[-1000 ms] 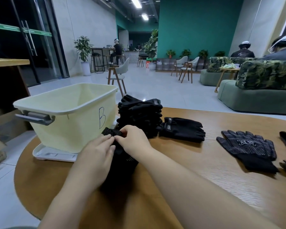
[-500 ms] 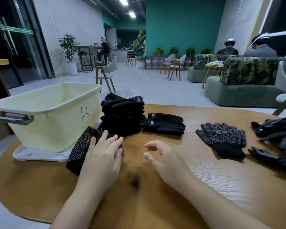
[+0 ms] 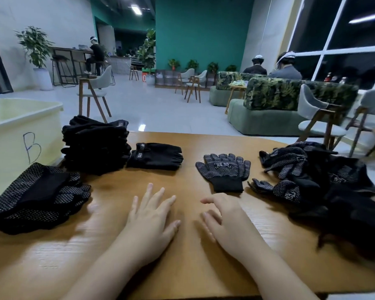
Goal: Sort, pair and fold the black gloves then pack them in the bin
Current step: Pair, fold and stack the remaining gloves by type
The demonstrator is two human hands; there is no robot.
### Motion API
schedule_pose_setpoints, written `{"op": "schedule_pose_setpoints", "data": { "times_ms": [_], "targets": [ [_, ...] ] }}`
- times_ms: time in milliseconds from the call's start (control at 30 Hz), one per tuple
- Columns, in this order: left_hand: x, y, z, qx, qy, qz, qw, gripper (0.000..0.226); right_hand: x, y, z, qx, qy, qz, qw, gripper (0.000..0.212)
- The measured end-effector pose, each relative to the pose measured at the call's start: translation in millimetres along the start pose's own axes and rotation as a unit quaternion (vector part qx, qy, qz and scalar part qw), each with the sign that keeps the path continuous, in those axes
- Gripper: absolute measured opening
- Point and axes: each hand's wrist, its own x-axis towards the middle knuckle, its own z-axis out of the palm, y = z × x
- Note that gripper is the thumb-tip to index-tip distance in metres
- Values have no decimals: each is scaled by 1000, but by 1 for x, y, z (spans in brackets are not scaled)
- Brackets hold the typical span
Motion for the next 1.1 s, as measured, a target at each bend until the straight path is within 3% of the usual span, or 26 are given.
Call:
{"op": "schedule_pose_setpoints", "data": {
  "times_ms": [200, 367, 500, 633, 733, 833, 967, 1033, 1100],
  "targets": [
    [4, 19, 15, -20, 9, 39, 999, 65, -30, 28, -24, -21, 83, 73, 994, 23],
    [2, 19, 17, -31, 20, 87, 996, 89, -40, 53, -47, -63, 203, 150, 966, 25],
    [2, 21, 14, -32, 22, 91, 995, 65, -23, 70, -68, -43, 255, 213, 942, 37],
    [1, 23, 14, -45, 20, 92, 995, 55, 2, 92, -73, -105, 230, 286, 924, 49],
    [1, 23, 15, -56, 20, 101, 993, 64, 10, 95, -70, -76, 185, 332, 922, 53],
    [1, 22, 14, -66, 27, 105, 992, 61, 5, 87, -65, -76, 170, 300, 936, 41],
    [-1, 23, 13, -73, 40, 102, 991, 51, -1, 56, -59, -64, 210, 185, 958, 19],
    [-2, 23, 13, -81, 43, 99, 991, 50, -5, 37, -57, -26, 193, 133, 972, 21],
    [-2, 22, 14, -82, 45, 98, 991, 50, -11, 24, -52, 10, 129, 99, 987, 30]
  ]
}}
